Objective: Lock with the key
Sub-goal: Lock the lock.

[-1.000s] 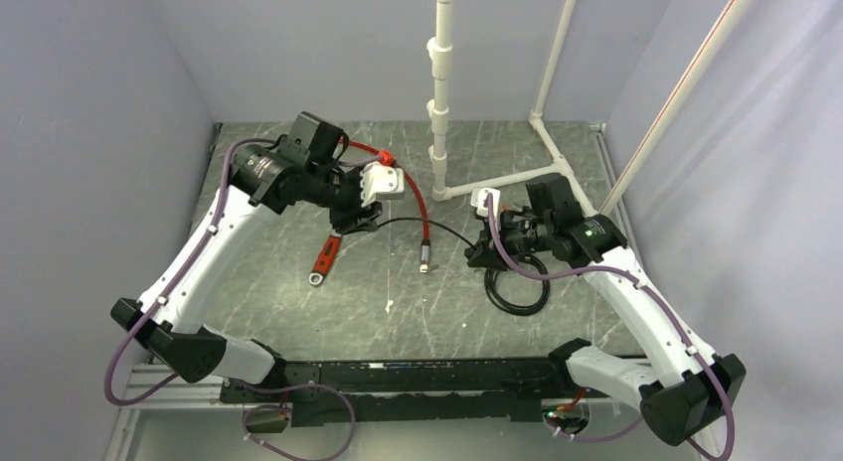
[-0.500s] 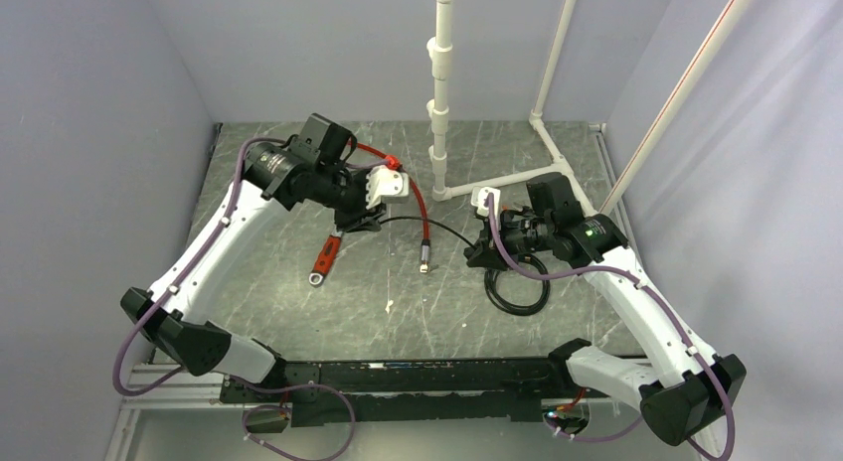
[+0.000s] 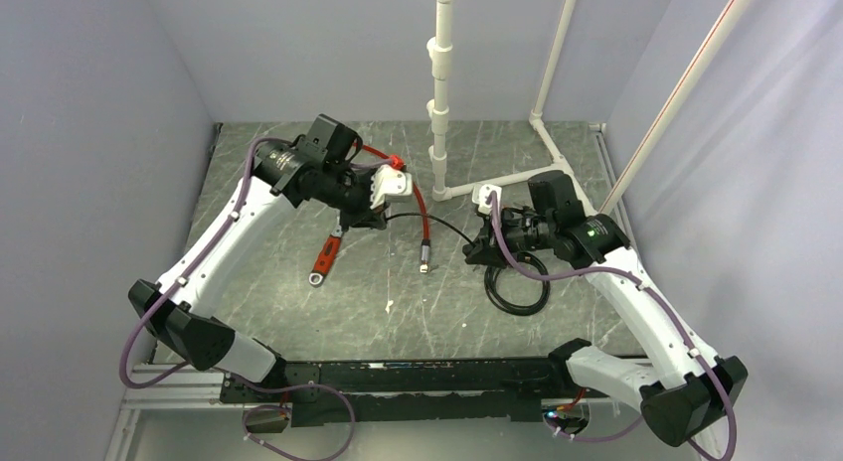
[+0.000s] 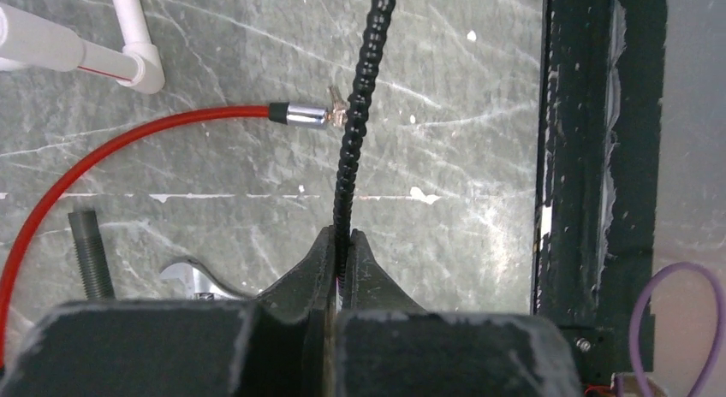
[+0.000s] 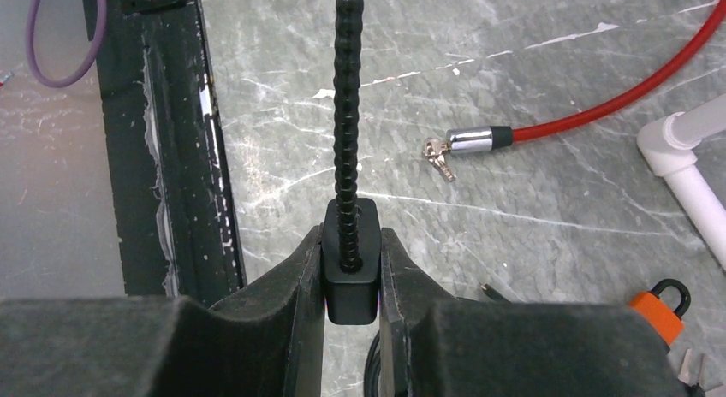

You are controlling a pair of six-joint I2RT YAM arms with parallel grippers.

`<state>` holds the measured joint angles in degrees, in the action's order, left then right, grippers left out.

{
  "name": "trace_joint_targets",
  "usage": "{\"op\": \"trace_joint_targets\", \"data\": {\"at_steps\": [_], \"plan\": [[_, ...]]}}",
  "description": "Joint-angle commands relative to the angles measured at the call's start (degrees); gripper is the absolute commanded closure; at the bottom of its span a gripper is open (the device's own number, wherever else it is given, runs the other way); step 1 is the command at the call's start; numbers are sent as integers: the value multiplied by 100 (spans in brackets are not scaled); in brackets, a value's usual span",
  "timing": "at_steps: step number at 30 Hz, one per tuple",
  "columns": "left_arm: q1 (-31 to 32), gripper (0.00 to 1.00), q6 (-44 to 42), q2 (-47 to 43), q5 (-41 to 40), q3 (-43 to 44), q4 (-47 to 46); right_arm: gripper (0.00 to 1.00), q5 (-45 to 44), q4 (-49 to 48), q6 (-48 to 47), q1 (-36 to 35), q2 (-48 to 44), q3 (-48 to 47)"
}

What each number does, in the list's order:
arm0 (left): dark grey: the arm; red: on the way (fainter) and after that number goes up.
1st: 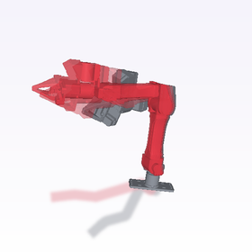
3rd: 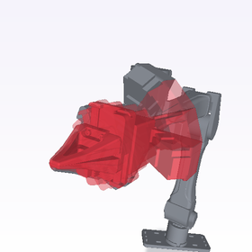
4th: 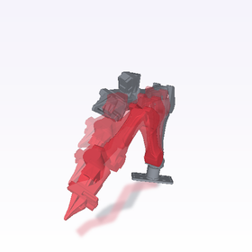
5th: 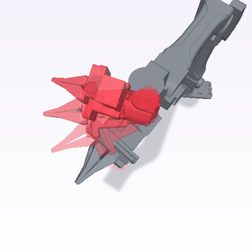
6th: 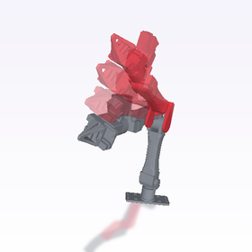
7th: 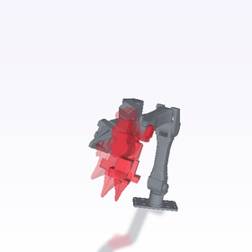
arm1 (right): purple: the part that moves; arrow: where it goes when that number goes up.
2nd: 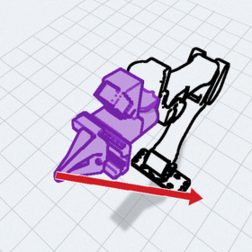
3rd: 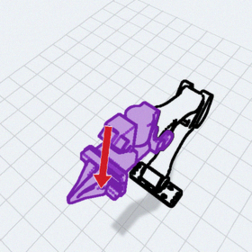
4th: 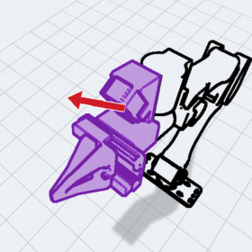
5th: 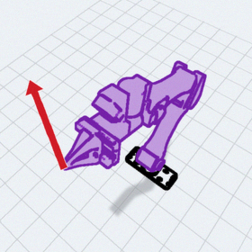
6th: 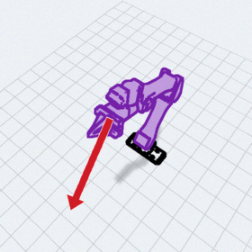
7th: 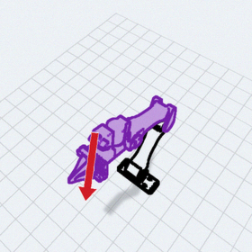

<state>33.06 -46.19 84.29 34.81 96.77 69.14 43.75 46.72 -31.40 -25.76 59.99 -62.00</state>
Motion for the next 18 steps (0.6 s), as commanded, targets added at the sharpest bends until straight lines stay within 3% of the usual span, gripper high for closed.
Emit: {"op": "trace_joint_targets", "data": {"at_steps": [1, 6, 12, 18], "plan": [[-1, 100, 749, -167, 591, 77, -610, 100, 135, -925, 388, -23, -266, 94], [-6, 100, 2541, -961, 1278, -864, -2735, 100, 132, -2376, 1269, -25, -547, 553], [68, 100, 4677, -1457, 1347, -1829, -5521, 100, 197, -4493, 2650, -25, -611, 882], [486, 100, 5423, -1406, 1151, -2085, -6799, 100, 342, -5727, 3332, -45, -623, 1083]]}}
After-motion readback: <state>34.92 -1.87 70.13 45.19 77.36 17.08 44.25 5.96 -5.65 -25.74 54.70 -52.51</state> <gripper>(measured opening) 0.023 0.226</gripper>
